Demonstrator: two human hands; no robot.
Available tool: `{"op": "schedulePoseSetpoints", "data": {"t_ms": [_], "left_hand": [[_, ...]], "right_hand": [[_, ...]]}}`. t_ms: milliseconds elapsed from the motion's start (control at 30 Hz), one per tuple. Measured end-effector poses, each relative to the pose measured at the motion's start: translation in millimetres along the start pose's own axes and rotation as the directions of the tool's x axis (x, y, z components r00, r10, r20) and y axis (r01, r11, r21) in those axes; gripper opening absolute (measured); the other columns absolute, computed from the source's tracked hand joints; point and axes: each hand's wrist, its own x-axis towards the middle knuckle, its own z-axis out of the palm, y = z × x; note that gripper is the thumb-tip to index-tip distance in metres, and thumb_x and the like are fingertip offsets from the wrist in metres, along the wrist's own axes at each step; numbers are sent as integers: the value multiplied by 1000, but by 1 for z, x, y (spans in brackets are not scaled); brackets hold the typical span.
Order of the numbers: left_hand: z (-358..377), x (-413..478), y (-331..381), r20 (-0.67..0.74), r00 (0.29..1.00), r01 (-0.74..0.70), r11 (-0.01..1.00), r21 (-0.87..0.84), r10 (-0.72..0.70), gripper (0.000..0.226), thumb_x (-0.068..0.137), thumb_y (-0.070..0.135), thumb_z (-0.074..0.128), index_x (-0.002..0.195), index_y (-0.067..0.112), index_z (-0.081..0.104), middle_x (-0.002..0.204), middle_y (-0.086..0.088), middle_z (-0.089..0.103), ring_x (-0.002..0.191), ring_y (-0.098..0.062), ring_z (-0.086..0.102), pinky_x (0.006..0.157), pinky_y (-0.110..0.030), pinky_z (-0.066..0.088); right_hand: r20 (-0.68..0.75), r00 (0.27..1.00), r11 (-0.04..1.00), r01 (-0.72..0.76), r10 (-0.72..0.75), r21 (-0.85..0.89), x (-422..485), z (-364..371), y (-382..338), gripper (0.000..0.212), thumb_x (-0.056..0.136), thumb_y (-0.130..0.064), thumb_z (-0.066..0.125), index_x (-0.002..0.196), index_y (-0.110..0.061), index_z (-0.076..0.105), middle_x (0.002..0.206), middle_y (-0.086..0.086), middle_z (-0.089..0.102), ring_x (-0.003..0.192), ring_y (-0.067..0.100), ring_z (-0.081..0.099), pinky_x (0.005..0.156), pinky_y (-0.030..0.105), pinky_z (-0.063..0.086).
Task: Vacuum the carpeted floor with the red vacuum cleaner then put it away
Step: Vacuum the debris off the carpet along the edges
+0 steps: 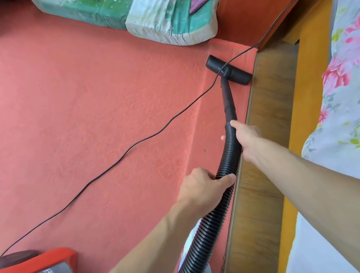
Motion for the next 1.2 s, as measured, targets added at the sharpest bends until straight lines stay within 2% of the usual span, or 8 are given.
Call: {"op": "schedulePoseSetpoints", "data": {"t_ms": [167, 333, 400, 667, 833, 1000, 1067, 1200], "left_hand": [[-11, -31, -54, 117, 991, 71, 997, -17, -68, 42, 85, 50, 70, 93, 9, 74, 80, 0, 75, 66, -11, 70, 55, -19, 55], [-36, -76, -120, 273, 955, 122, 992, -13, -114, 39, 90, 45, 66, 93, 7, 75, 75, 1, 73, 59, -7, 68, 53, -19, 51], [-48, -99, -150, 306, 942, 144, 990, -6, -135, 39, 89, 45, 67, 95, 7, 75, 75, 0, 73, 57, -9, 66, 52, -22, 52], [-110, -218, -260, 330, 932, 198, 973, -119, -149, 53, 85, 43, 72, 109, -5, 70, 87, -9, 70, 76, -30, 66, 64, -34, 56], [-158, -300, -317, 334, 936, 186, 959, -212, -108, 42, 87, 40, 73, 106, 1, 72, 85, -8, 72, 75, -29, 68, 61, -30, 55], [-179, -346, -378, 263, 947, 206, 977, -64, -182, 36, 87, 40, 72, 104, 9, 75, 57, 8, 57, 57, -11, 53, 52, -21, 50], [-178, -355, -405, 220, 944, 248, 969, 22, -247, 33, 87, 41, 72, 105, 13, 76, 61, 7, 56, 63, -13, 52, 59, -25, 54], [-159, -371, -467, 160, 922, 328, 930, 164, -353, 39, 85, 46, 71, 110, 17, 74, 94, 3, 67, 90, -19, 64, 86, -37, 59]], "right_hand": [[53, 996, 995, -70, 74, -70, -37, -9, 59, 19, 94, -31, 62, 96, -13, 63, 83, 10, 72, 67, 19, 67, 54, 26, 46], [38, 992, 990, -116, 120, -82, -82, 7, 141, 32, 85, -35, 70, 103, -9, 67, 96, 14, 75, 84, 26, 73, 53, 23, 46], [66, 988, 987, -131, 137, -98, -105, 20, 171, 38, 83, -37, 70, 106, -7, 67, 102, 14, 74, 81, 25, 71, 50, 22, 45], [151, 981, 975, -90, 121, -202, -223, 77, 248, 24, 81, -32, 71, 82, -11, 59, 66, 4, 51, 49, 16, 48, 45, 24, 37], [163, 986, 978, -11, 46, -208, -310, 127, 280, 27, 83, -34, 69, 84, -10, 56, 71, 5, 53, 56, 18, 47, 51, 27, 35], [224, 970, 974, -47, 97, -220, -374, 168, 334, 29, 75, -37, 69, 80, -10, 59, 82, 13, 63, 66, 27, 60, 60, 34, 46], [260, 951, 960, -98, 168, -262, -381, 180, 360, 34, 69, -36, 68, 88, -9, 60, 88, 17, 67, 71, 30, 64, 61, 34, 50], [345, 864, 873, -193, 368, -448, -384, 186, 398, 20, 87, -24, 59, 101, -11, 58, 79, 10, 62, 64, 22, 56, 53, 28, 45]]}}
